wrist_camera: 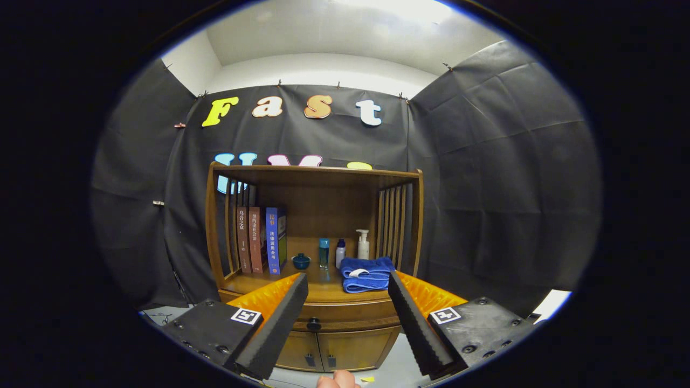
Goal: Pull open the drawer, take out the items inside it, and place them on the countertop above the cabinet.
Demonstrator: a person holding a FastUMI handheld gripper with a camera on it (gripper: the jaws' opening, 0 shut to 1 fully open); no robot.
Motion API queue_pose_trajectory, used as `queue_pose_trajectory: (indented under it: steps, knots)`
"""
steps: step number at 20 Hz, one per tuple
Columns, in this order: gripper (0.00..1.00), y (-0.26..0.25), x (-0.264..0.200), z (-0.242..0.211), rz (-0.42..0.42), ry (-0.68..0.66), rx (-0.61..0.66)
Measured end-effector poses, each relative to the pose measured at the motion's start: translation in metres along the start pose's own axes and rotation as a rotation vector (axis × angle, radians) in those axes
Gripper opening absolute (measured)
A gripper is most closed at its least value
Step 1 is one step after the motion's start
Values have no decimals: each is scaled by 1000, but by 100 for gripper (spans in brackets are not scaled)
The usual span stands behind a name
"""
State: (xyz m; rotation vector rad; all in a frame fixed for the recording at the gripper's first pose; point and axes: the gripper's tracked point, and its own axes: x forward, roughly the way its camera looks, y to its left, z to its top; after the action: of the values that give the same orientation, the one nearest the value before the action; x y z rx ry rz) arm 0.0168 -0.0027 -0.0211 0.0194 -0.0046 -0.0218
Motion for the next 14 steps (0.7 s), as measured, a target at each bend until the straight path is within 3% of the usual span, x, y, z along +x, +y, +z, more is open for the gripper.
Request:
queue_pose_trajectory:
  steps: [7,14]
  knots:
    - [98,-7,46,-49,-33,-21,45]
    - [98,4,93,-144,-8,52,43]
